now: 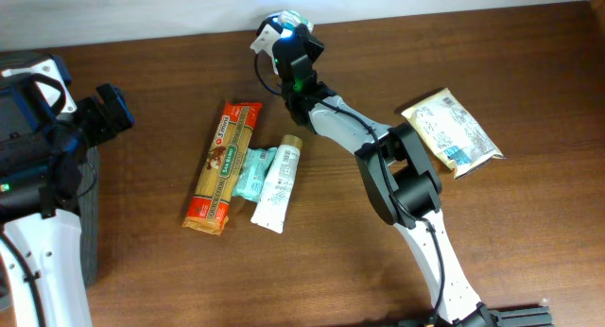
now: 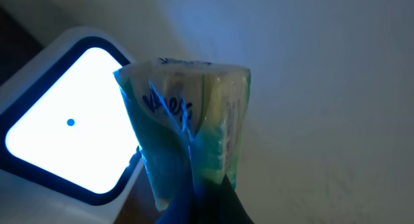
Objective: Scan the item barcode
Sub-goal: 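Lift the tissue pack and hold it before the scanner window, then drop the tissue pack at the right side of the table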
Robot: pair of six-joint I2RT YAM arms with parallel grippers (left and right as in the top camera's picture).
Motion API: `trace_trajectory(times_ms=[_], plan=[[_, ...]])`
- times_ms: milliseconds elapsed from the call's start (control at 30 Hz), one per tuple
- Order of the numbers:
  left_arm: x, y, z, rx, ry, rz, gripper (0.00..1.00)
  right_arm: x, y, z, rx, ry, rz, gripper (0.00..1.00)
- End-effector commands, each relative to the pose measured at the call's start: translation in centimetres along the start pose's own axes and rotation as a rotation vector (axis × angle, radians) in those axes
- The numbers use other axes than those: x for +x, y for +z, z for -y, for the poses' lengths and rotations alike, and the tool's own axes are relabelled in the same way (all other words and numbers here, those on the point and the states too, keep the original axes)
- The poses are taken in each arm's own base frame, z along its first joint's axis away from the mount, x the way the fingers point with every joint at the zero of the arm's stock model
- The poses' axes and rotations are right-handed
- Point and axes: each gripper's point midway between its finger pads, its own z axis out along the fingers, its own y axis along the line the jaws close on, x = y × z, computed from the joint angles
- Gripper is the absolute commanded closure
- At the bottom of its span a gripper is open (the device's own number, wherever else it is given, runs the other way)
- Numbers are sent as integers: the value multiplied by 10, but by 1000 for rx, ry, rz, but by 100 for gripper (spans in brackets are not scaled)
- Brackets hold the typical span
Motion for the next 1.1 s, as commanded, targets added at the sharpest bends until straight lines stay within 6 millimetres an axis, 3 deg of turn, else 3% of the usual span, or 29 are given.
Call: trace_trajectory(times_ms=[0, 267, 433, 500, 567, 633, 733, 800, 900, 967, 1033, 1067], plan=[[-3, -3, 1, 9, 19, 11, 1, -7, -3, 15, 38, -6, 2, 96], [-3, -3, 1, 9, 19, 11, 1, -30, -20, 16, 31, -184, 19, 96], [-3, -3, 1, 10, 19, 11, 1, -62, -74, 87, -98, -117, 49, 96], [-3, -3, 1, 9, 19, 11, 1, -59, -119, 136, -153, 59, -5, 96], [-3, -3, 1, 9, 19, 11, 1, -27, -163, 171, -215, 293, -141, 96], [-3, -3, 1, 9, 19, 11, 1, 15, -186, 189, -238, 404, -287, 95], [-3, -3, 1, 9, 19, 11, 1, 135, -216, 196, -207, 602, -732, 94], [-3, -3, 1, 9, 19, 11, 1, 206, -228, 186, -184, 777, -1006, 92], [-3, -3, 1, 9, 19, 11, 1, 271, -232, 157, -298, 957, -1224, 91], [-3, -3, 1, 9, 19, 11, 1, 304, -240, 142, -351, 1047, -1335, 91], [-3, -3, 1, 9, 19, 11, 1, 323, -248, 137, -371, 1103, -1398, 77], [-3, -3, 1, 9, 19, 11, 1, 328, -251, 136, -383, 1119, -1411, 56]])
